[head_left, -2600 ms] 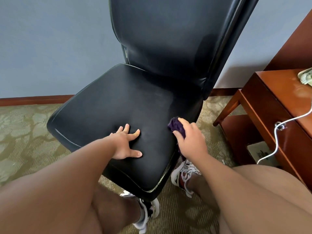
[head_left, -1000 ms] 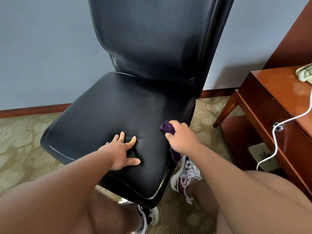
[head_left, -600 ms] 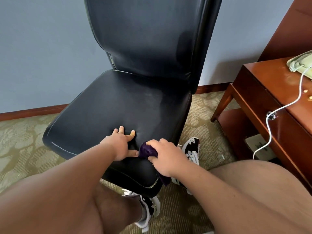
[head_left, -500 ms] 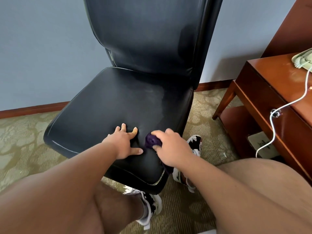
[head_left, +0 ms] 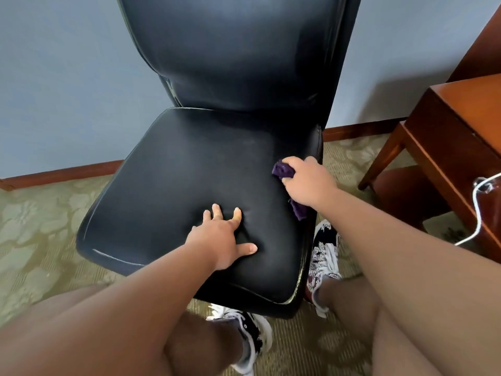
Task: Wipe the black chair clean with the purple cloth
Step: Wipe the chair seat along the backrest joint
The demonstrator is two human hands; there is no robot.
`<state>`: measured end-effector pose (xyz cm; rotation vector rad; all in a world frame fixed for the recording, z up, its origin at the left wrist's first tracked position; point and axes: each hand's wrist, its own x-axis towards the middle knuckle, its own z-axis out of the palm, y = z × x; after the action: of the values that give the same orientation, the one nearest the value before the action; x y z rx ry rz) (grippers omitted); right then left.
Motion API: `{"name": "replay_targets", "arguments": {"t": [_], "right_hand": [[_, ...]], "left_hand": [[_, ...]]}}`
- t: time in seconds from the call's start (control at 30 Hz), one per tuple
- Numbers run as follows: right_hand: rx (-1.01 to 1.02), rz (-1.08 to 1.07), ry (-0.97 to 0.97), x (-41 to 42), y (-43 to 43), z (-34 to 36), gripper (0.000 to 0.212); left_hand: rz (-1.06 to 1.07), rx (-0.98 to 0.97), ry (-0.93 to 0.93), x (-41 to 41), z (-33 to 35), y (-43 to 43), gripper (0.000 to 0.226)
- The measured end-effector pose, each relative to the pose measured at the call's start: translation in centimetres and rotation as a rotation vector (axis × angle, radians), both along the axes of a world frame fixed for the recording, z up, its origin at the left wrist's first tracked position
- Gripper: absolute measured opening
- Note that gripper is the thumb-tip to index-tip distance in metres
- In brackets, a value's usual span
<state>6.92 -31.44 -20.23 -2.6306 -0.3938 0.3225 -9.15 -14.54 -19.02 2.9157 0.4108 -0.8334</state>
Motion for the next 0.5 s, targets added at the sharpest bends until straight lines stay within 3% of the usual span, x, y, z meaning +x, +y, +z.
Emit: {"name": "replay_targets", "arguments": {"t": [0.3, 0.5], "right_hand": [[0.072, 0.327, 0.229, -6.8, -1.4, 1.1, 0.048], [0.374, 0.035, 0.255, -5.7, -6.9, 1.1, 0.048]], "left_hand": [[0.032, 0.088, -0.049, 1.3, 0.1, -3.0, 0.098], [0.113, 0.026, -0.081, 1.7, 0.3, -4.8, 0.091]]}}
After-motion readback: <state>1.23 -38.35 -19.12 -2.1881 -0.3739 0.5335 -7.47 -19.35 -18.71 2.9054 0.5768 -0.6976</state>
